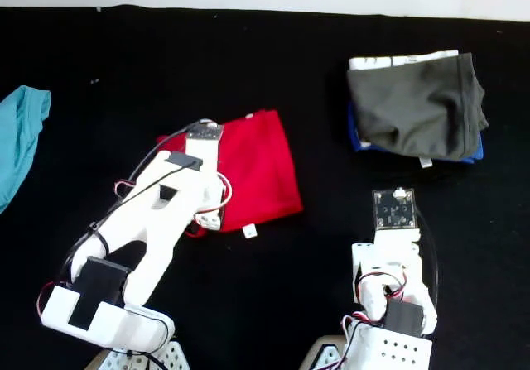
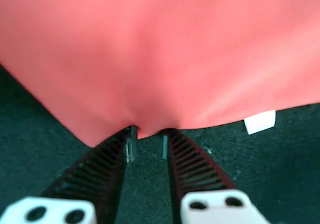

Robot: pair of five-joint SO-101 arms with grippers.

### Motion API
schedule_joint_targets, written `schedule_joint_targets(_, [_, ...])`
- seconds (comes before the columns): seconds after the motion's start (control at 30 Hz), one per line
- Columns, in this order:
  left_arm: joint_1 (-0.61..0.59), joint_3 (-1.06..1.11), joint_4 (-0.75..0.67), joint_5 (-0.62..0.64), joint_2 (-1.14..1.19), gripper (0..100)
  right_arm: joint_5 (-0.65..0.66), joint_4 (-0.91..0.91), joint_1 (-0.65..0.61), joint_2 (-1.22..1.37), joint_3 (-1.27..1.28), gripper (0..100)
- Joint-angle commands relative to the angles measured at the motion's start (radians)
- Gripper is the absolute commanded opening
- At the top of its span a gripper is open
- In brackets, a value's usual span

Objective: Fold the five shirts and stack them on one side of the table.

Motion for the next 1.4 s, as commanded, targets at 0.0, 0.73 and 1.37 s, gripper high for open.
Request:
schedule_joint_targets(0.0, [-0.041, -0.059, 0.121, -0.014, -0.093, 10, 0.008, -0.001, 0.005, -0.008, 0.134, 0.7])
schedule_joint_targets(0.73, [-0.567, 0.484, -0.077, -0.167, -0.628, 10, -0.083, 0.223, -0.283, 0.842, -0.905, 0.9])
schedule_joint_targets(1.37, [-0.572, 0.63, -0.247, -0.129, -0.634, 10, -0.499, 0.366, -0.707, 2.106, -1.977, 40.4])
